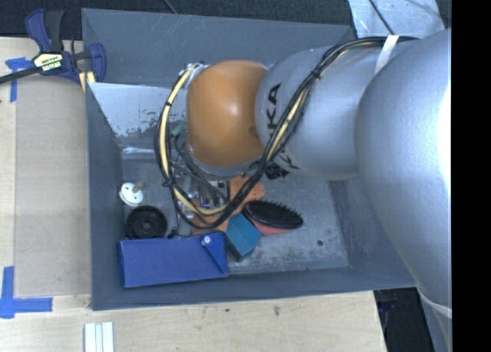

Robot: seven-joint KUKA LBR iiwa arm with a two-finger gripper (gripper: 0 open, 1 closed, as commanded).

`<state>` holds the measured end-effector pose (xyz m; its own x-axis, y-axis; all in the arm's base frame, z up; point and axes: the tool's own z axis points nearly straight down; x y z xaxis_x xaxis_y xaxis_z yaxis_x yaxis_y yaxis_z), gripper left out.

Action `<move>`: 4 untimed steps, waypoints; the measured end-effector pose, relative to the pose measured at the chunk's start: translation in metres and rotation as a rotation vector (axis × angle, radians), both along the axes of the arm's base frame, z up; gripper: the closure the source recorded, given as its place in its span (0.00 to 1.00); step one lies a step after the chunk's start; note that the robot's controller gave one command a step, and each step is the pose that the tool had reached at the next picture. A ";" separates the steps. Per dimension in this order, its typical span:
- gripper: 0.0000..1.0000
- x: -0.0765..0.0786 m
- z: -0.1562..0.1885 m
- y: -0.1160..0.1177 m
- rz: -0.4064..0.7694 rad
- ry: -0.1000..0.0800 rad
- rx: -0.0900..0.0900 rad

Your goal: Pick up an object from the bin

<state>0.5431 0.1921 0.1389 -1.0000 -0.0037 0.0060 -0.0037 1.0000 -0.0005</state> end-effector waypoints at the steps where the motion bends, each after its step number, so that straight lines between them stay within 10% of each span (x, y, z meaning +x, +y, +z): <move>1: 0.00 0.002 0.005 -0.001 -0.004 -0.008 0.002; 2: 0.00 -0.037 -0.004 0.030 0.148 -0.009 0.000; 4: 0.00 -0.058 -0.023 0.051 0.302 -0.005 0.001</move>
Offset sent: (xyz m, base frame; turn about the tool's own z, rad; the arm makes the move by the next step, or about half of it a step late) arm -0.0550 0.0458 -0.0074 -0.2116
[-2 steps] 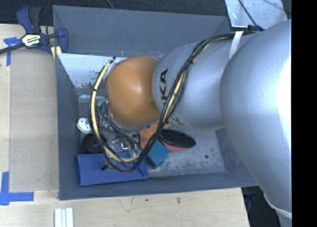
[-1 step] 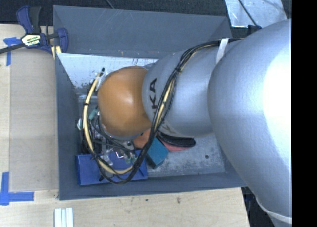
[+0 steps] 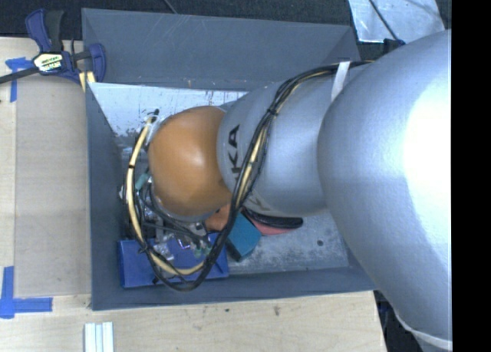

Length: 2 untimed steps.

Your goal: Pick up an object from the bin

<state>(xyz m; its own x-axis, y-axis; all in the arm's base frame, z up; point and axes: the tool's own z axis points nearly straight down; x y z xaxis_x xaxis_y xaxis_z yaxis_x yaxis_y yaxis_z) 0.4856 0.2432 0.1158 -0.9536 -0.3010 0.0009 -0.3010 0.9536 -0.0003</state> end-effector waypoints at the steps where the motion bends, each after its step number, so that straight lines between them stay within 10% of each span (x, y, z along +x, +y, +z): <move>1: 0.00 0.003 -0.040 -0.004 0.221 -0.006 -0.001; 2: 1.00 0.007 -0.052 -0.006 0.228 -0.011 -0.003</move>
Offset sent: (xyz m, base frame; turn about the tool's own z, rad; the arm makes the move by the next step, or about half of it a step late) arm -0.0007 -0.0065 -0.0458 -0.2532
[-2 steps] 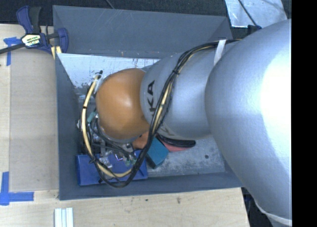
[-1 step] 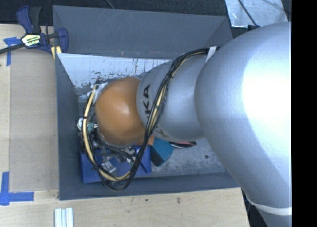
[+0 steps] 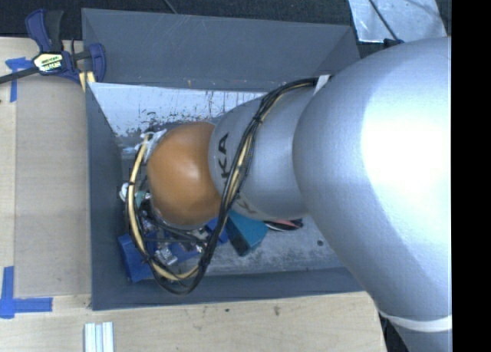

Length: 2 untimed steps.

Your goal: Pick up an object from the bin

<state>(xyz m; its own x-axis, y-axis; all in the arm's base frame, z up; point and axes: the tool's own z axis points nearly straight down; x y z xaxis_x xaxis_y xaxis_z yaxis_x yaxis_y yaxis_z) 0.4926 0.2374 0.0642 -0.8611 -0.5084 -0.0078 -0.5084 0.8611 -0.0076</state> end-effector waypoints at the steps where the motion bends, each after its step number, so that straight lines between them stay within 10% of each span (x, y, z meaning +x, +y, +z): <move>1: 1.00 0.000 0.000 0.000 0.001 0.000 0.000; 2: 1.00 0.001 0.002 0.000 0.001 -0.002 0.002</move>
Offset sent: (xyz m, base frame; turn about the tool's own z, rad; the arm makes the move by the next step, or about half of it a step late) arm 0.0000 0.0001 0.0068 0.0000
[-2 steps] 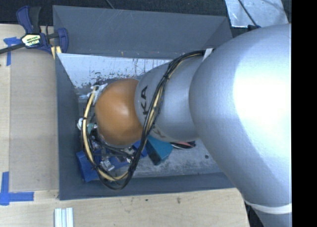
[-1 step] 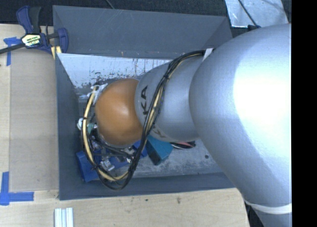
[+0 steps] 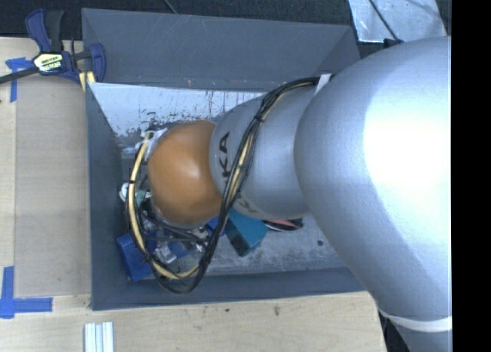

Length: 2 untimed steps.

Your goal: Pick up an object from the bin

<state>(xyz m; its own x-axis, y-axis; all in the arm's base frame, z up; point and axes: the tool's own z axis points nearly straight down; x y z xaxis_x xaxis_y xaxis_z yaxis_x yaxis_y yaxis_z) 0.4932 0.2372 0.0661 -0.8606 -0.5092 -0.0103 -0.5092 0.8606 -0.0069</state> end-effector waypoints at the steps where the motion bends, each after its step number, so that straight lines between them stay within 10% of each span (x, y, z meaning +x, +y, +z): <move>1: 1.00 0.000 0.006 0.000 0.000 0.004 0.000; 2: 1.00 0.000 0.020 0.000 -0.001 0.005 0.000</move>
Offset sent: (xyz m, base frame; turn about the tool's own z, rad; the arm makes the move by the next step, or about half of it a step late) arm 0.0000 0.0002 0.0256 0.0000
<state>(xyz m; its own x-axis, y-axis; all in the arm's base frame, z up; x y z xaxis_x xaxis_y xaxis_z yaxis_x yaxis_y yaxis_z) 0.4936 0.2368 0.0858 -0.8610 -0.5086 -0.0065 -0.5085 0.8610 -0.0043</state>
